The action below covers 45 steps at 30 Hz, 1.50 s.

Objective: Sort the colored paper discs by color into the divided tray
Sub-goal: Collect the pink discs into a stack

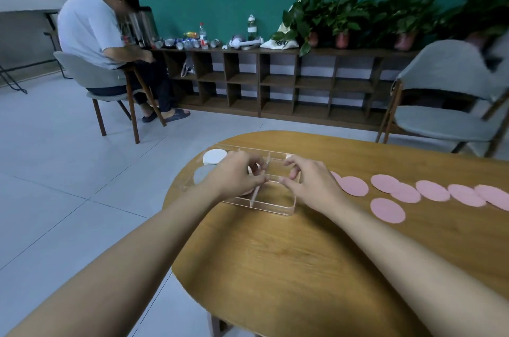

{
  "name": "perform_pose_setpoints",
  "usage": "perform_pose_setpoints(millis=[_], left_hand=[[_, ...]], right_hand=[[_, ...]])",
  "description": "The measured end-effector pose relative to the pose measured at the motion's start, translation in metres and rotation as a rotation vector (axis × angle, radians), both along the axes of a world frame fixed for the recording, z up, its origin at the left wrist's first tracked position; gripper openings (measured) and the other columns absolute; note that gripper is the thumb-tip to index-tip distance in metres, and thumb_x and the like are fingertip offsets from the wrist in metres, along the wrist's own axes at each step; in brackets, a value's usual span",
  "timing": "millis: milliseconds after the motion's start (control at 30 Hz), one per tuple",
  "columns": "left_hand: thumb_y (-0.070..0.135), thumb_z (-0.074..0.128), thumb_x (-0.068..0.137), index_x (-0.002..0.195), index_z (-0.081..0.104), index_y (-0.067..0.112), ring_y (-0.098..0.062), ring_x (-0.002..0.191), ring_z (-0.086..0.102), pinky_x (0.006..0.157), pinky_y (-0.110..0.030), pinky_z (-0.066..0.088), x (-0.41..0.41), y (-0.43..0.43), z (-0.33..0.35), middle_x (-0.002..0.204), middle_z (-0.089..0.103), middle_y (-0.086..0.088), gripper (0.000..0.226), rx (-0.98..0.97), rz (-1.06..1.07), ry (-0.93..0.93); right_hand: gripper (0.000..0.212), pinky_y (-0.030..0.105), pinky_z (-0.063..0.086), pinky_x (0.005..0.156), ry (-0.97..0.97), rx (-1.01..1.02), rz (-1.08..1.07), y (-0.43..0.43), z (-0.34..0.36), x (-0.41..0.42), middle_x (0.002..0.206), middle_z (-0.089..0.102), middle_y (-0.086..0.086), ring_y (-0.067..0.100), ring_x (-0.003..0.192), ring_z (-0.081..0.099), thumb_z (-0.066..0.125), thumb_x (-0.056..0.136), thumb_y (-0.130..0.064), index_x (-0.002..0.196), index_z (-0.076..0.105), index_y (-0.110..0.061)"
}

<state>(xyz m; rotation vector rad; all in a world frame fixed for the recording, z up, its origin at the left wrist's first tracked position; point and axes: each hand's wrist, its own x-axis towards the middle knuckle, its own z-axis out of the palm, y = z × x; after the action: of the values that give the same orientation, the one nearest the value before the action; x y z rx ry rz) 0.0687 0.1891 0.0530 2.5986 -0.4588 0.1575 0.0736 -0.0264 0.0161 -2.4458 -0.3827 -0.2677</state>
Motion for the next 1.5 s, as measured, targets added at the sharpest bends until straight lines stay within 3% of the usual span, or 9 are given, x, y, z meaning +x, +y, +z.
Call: perform_pose_setpoints(millis=[333,567,733,867,1067,1267,1367,1433,1500], left_hand=[[0.036,0.078,0.090,0.110,0.073,0.027,-0.004,0.071,0.059,0.080,-0.027,0.048,-0.009,-0.148,-0.035,0.089,0.073,0.011,0.023,-0.071,-0.204,-0.011],[0.034,0.079,0.085,0.119,0.073,0.018,-0.015,0.115,0.062,0.103,-0.031,0.047,-0.010,-0.224,-0.081,0.119,0.069,-0.001,0.037,-0.084,-0.288,-0.025],[0.061,0.070,0.077,0.116,0.073,0.029,-0.013,0.104,0.063,0.091,-0.040,0.054,0.000,-0.249,-0.100,0.109,0.072,0.012,0.051,-0.103,-0.263,-0.018],[0.055,0.078,0.081,0.115,0.076,0.029,-0.010,0.110,0.059,0.095,-0.035,0.051,0.003,-0.249,-0.113,0.117,0.074,0.016,0.043,-0.122,-0.260,-0.099],[0.049,0.047,0.105,0.112,0.075,0.037,-0.011,0.087,0.063,0.078,-0.036,0.054,0.001,-0.247,-0.107,0.097,0.076,0.013,0.031,-0.140,-0.370,-0.200],[0.033,0.056,0.106,0.102,0.073,0.024,-0.007,0.083,0.062,0.079,-0.037,0.053,-0.004,-0.254,-0.103,0.090,0.070,0.016,0.019,-0.361,-0.336,-0.219],[0.042,0.052,0.105,0.127,0.066,0.023,-0.010,0.116,0.059,0.102,-0.037,0.048,0.010,-0.244,-0.110,0.123,0.067,0.011,0.032,-0.304,-0.196,-0.177],[0.043,0.057,0.103,0.145,0.055,0.020,-0.018,0.144,0.043,0.119,-0.040,0.036,0.019,-0.237,-0.117,0.155,0.050,0.000,0.049,-0.138,-0.107,-0.115],[0.047,0.060,0.100,0.150,0.050,0.018,-0.022,0.154,0.030,0.125,-0.044,0.027,0.023,-0.235,-0.123,0.165,0.037,-0.004,0.059,-0.018,-0.072,-0.052]], right_hand=[[0.030,0.033,0.051,0.079,-0.003,0.038,-0.198,-0.154,-0.021,-0.061,0.085,0.065,-0.010,0.002,0.078,0.058,0.078,0.087,-0.030,0.115,0.067,-0.026],[0.030,0.034,0.050,0.082,0.028,-0.015,-0.275,-0.227,-0.050,-0.084,0.089,0.065,-0.013,0.008,0.083,0.053,0.078,0.086,-0.033,0.113,0.066,-0.032],[0.046,0.028,0.044,0.093,0.027,-0.050,-0.250,-0.238,-0.063,-0.079,0.106,0.064,-0.019,0.007,0.098,0.050,0.080,0.085,-0.034,0.128,0.064,-0.031],[0.058,0.018,0.040,0.089,0.040,0.006,-0.198,-0.244,-0.065,-0.071,0.117,0.065,-0.023,0.006,0.101,0.055,0.082,0.084,-0.034,0.137,0.059,-0.035],[0.050,0.010,0.034,0.102,0.012,-0.020,-0.129,-0.246,-0.071,-0.065,0.131,0.062,-0.025,0.006,0.117,0.053,0.078,0.089,-0.032,0.137,0.065,-0.030],[0.006,0.029,0.048,0.078,-0.033,0.197,-0.169,-0.244,-0.075,-0.065,0.085,0.072,-0.009,0.014,0.081,0.065,0.069,0.097,-0.025,0.097,0.075,-0.024],[0.006,0.038,0.049,0.078,-0.011,0.283,-0.178,-0.245,-0.076,-0.064,0.083,0.071,-0.003,0.024,0.081,0.064,0.068,0.098,-0.023,0.094,0.072,-0.022],[0.005,0.040,0.050,0.077,-0.007,0.323,-0.188,-0.247,-0.079,-0.063,0.083,0.072,-0.001,0.025,0.081,0.065,0.069,0.098,-0.023,0.096,0.072,-0.021],[0.007,0.038,0.052,0.076,0.001,0.356,-0.194,-0.249,-0.081,-0.062,0.084,0.073,-0.001,0.023,0.081,0.066,0.070,0.097,-0.022,0.103,0.072,-0.022]])
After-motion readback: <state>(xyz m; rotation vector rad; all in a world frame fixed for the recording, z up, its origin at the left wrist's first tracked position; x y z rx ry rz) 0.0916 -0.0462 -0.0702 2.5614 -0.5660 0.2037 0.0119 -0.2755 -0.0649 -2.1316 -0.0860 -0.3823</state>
